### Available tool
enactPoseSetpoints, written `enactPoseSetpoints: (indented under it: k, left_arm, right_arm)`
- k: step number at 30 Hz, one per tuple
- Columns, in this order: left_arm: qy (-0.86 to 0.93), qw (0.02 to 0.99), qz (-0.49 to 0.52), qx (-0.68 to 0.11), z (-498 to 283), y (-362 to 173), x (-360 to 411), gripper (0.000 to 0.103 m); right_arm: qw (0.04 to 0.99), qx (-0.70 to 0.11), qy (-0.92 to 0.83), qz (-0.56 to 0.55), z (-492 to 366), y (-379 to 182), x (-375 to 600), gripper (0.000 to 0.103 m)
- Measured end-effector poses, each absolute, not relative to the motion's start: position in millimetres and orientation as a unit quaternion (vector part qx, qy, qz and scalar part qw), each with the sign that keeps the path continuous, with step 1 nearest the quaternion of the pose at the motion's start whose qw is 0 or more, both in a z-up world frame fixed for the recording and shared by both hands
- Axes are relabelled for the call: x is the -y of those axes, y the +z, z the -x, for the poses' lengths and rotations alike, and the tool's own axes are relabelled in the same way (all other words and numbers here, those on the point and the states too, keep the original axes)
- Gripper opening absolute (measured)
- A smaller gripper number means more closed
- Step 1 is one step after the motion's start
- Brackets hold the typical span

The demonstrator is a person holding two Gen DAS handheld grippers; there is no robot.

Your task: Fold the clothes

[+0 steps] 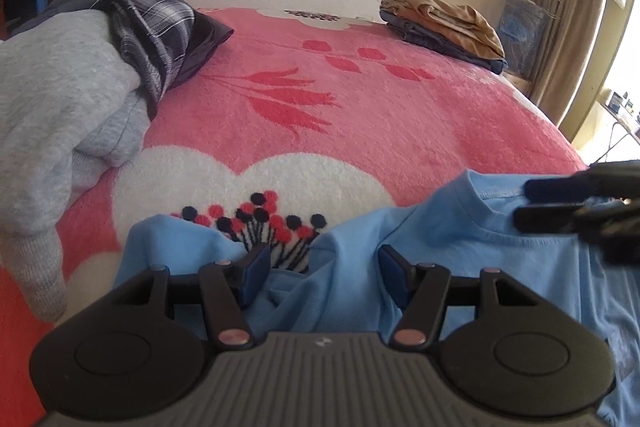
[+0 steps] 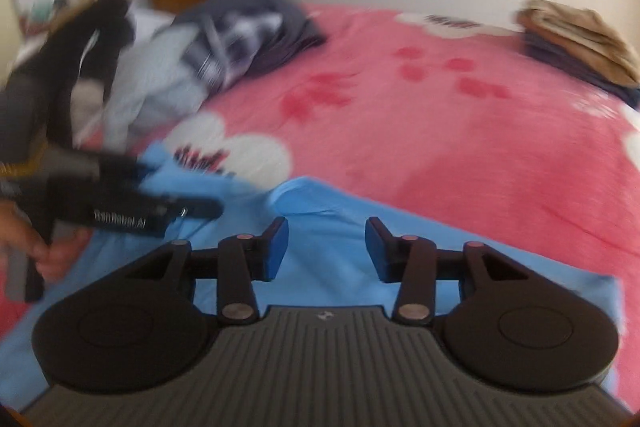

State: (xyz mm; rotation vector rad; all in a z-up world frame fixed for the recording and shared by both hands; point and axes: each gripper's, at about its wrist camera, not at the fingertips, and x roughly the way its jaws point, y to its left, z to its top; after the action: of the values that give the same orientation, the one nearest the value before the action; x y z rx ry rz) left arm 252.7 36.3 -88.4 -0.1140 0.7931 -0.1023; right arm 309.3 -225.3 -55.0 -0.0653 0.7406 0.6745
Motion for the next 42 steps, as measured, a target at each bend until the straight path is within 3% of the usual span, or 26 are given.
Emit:
enactPoseSetpoints:
  k: [6,8,9,10,15,19,20,22,23,42]
  left_arm:
    - [-0.041,0.916,0.073,-0.391,-256,-86,-42,0.061]
    - [-0.042,0.914,0.081,-0.394,-257,-85,-45,0.061]
    - [-0.042,0.913,0.089,-0.395,-257,-84,-47,0.061]
    - [-0.042,0.912,0.099,-0.396,-257,-82,-50,0.059]
    - [-0.027,0.907,0.132,-0.399,-254,-74,-66,0.059]
    - [-0.013,0.908,0.133,-0.397,-248,-63,-70,0.06]
    - [-0.01,0.908,0.134,-0.396,-246,-59,-71,0.06]
    - [-0.003,0.909,0.139,-0.394,-241,-51,-73,0.06]
    - [-0.002,0.909,0.141,-0.391,-239,-47,-74,0.06]
    - [0.035,0.929,0.13,-0.345,-176,15,-96,0.061]
  right_arm:
    - [0.86,-0.366,0.353,0.053,-319,-66,185,0.04]
    - [0.856,-0.371,0.355,0.057,-319,-69,178,0.029]
    - [0.855,-0.374,0.356,0.059,-320,-71,174,0.002]
    - [0.86,-0.379,0.34,0.035,-323,-73,178,0.0]
    - [0.874,-0.402,0.259,-0.083,-339,-81,199,0.001]
    - [0.872,-0.415,0.19,-0.177,-351,-88,216,0.007]
    - [0.87,-0.417,0.172,-0.2,-354,-89,220,0.01]
    - [0.867,-0.421,0.138,-0.227,-353,-87,226,0.033]
    - [0.867,-0.424,0.121,-0.232,-349,-83,229,0.035]
    - [0.84,-0.427,-0.142,-0.303,-272,-18,274,0.035]
